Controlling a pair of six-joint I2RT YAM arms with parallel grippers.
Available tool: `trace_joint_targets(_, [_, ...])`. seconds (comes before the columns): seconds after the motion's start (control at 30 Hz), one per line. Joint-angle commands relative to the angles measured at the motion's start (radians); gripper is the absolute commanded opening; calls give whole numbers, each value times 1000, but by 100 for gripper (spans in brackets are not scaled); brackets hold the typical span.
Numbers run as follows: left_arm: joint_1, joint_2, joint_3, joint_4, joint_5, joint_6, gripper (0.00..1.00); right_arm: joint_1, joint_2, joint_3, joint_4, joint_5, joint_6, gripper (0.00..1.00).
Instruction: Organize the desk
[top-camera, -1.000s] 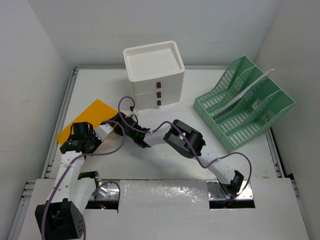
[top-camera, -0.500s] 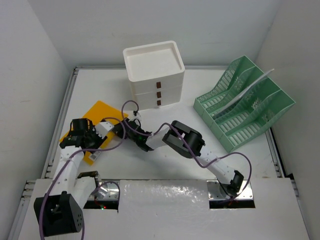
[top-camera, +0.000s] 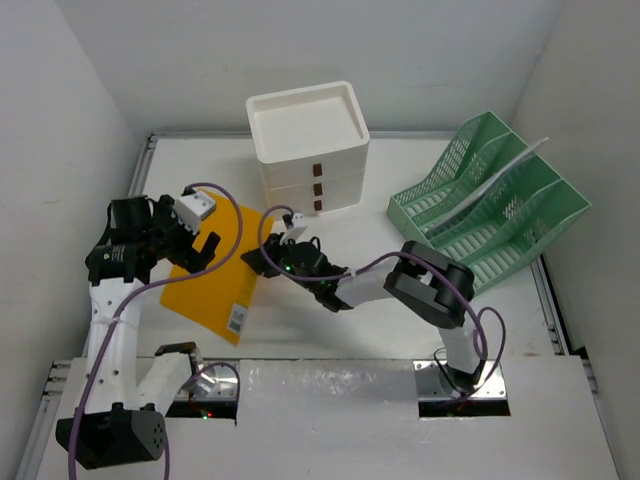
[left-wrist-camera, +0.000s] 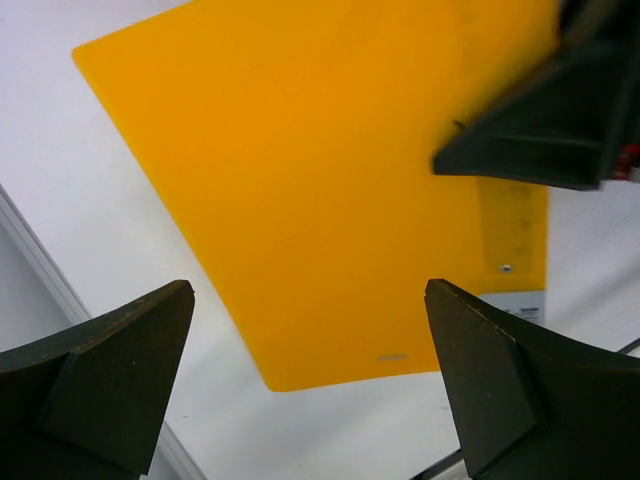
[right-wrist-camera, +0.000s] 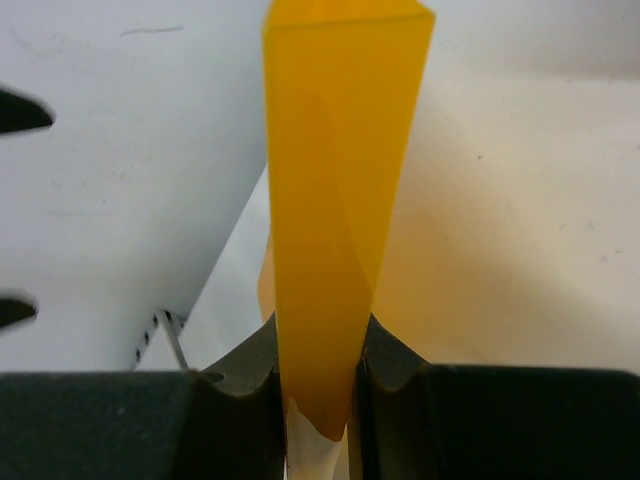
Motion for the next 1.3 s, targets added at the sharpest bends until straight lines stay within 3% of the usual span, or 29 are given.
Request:
trace_joint_targets(0.0, [9, 6, 19, 24, 25, -116, 100, 4, -105, -110, 17, -41, -253, 0])
trace_joint_targets(0.13, [9, 14, 26, 38, -10, -122, 100, 4, -281, -227, -31, -20, -375, 0])
trace_joint_targets(0.3, [9, 11, 28, 43, -79, -127, 100, 3, -589, -337, -270, 94, -563, 0])
trace_joint_targets(0.4, [10, 18, 16, 79, -99, -141, 100, 4, -740, -354, -426, 111, -645, 0])
trace_joint_targets(0.6, [10, 27, 13, 113, -125, -167, 100, 6, -996, -344, -572, 51, -712, 0])
trace_joint_targets(0.73, [9, 17, 17, 118, -158, -177, 100, 6, -1094, -287, -738, 100, -765, 0])
trace_joint_targets(0.9, [10, 0, -6, 112, -171, -182, 100, 6, -1186, -274, -767, 94, -785, 0])
trace_joint_targets(1.27, [10, 6, -1, 127, -179, -199, 100, 6, -1156, -37, -957, 113, -864, 0])
